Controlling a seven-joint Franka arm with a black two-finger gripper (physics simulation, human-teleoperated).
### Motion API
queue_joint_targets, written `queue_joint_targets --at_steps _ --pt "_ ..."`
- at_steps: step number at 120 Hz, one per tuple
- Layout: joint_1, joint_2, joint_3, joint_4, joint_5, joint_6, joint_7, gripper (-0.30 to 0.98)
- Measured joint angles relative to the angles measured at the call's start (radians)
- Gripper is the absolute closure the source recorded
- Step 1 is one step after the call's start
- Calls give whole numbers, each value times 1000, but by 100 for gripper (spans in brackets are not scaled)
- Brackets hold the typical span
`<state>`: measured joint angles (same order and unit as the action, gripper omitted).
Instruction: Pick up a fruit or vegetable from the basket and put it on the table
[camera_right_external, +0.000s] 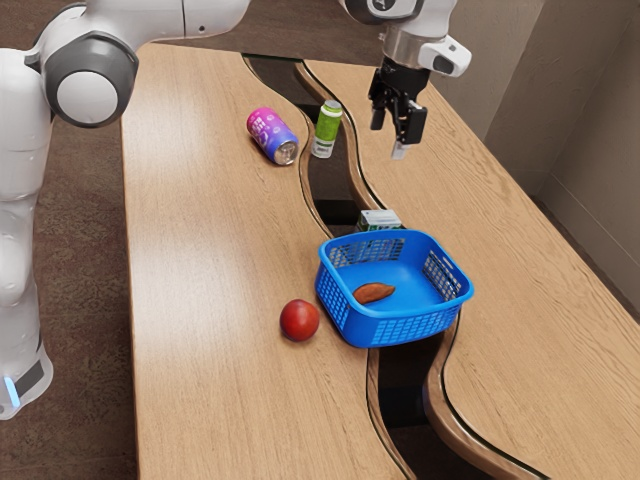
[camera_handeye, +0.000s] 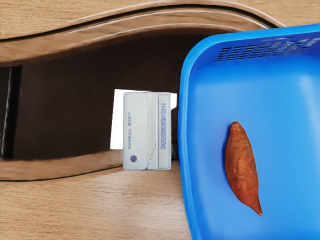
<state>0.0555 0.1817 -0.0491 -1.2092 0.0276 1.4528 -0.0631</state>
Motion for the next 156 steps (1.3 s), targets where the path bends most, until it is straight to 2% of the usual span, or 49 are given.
queue_joint_targets --at_steps 22,34,42,86,113,140,156 --pt "0 -1 -6 3 1 0 0 0" --pt "-33 -15 -108 8 5 0 -1 0" --pt "-69 -14 -136 9 15 0 -2 0" --pt "-79 101 -142 -7 57 56 -16 0" --pt "-78 32 -126 -322 31 237 -27 0" --pt "-68 24 -98 -366 -4 367 -77 0" --pt "-67 -9 -94 -455 -11 428 -110 0"
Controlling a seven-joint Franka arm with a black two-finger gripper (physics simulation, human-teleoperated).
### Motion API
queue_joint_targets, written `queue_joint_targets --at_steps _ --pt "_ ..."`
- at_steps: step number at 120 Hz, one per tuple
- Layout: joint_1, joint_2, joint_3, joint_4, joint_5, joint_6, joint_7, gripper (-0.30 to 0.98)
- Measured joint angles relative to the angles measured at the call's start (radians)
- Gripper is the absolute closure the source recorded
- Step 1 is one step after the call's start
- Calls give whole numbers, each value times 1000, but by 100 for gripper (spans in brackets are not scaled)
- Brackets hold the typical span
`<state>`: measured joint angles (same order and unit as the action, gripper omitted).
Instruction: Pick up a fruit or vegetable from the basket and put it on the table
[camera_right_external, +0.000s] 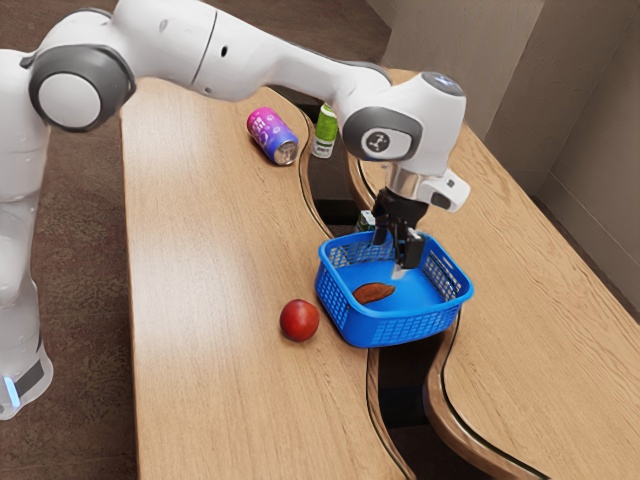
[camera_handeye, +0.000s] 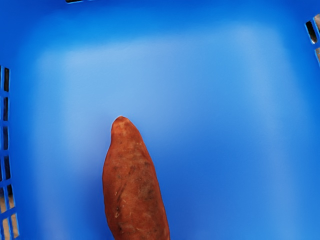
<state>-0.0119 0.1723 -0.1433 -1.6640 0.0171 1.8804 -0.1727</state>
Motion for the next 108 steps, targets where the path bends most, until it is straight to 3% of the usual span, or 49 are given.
queue_joint_targets --at_steps 38,108 --pt "0 -12 -2 -86 -2 107 -55 0" --pt "-9 -2 -2 -161 1 168 -110 0"
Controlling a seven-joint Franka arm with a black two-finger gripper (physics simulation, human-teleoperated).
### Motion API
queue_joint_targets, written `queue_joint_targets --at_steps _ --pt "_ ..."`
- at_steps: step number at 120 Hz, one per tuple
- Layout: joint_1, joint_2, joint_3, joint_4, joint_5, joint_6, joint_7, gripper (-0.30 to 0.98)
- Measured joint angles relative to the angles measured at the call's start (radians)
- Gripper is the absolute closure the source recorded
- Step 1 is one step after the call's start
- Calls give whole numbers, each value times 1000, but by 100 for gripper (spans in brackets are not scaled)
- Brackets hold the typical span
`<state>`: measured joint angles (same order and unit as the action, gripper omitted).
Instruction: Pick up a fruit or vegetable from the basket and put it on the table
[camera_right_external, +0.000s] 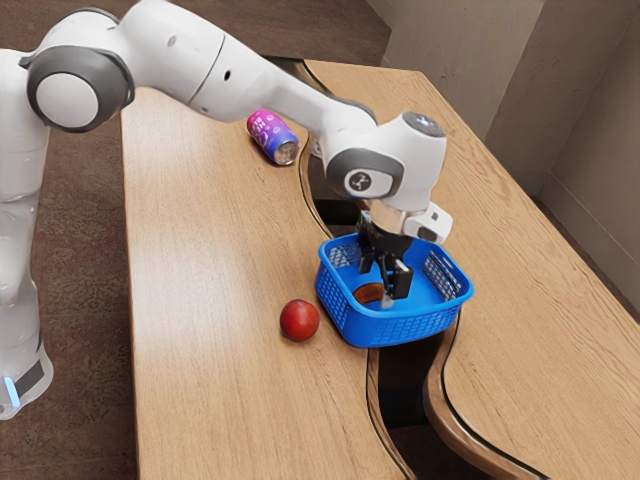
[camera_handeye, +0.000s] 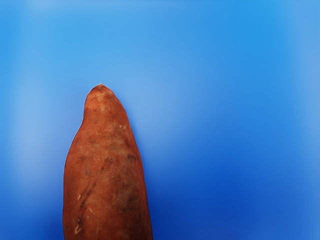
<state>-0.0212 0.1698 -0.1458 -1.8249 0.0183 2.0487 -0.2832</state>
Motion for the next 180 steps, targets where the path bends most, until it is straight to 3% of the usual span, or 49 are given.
queue_joint_targets --at_steps 82,110,136,163,180 --pt "9 10 3 -58 3 79 -20 1" --pt "9 11 9 -68 3 90 -28 43" --pt "10 -26 9 -56 7 89 -34 52" --pt "11 -83 -3 96 36 -1 -39 54" --pt "48 -121 -111 110 56 -47 -40 54"
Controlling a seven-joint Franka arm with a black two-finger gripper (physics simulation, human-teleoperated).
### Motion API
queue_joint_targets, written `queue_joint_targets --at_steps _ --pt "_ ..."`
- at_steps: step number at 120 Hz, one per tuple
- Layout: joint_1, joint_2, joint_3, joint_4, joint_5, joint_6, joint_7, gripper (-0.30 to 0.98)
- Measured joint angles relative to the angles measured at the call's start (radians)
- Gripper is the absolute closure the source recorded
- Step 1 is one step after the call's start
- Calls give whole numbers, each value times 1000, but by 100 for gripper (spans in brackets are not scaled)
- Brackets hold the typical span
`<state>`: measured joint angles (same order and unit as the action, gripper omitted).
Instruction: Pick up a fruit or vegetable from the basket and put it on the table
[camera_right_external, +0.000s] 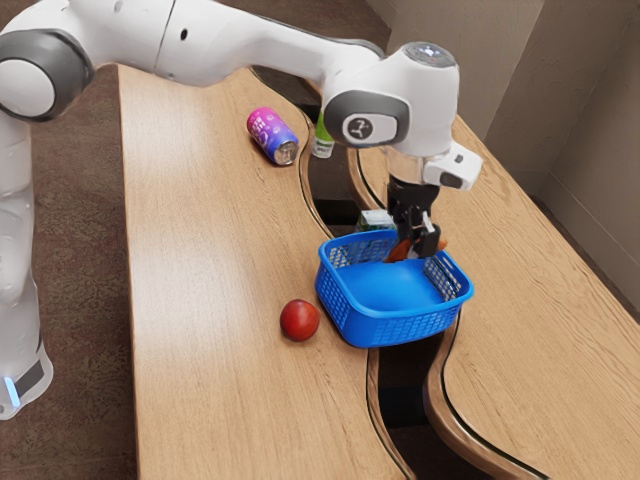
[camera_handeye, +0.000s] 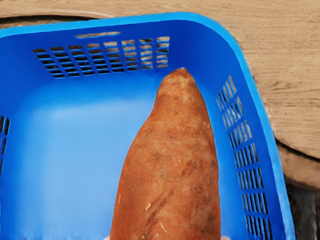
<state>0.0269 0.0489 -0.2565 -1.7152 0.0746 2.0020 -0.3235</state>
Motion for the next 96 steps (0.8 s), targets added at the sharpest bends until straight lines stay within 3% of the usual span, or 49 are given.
queue_joint_targets --at_steps 12,29,67,81,96 --pt "-29 4 -82 28 17 -30 -1 54" --pt "-146 36 -103 75 36 -58 -1 54" --pt "-134 58 -102 90 58 -75 -2 54" --pt "-138 57 -100 90 69 -74 0 25" --pt "-135 57 -98 90 84 -71 1 10"
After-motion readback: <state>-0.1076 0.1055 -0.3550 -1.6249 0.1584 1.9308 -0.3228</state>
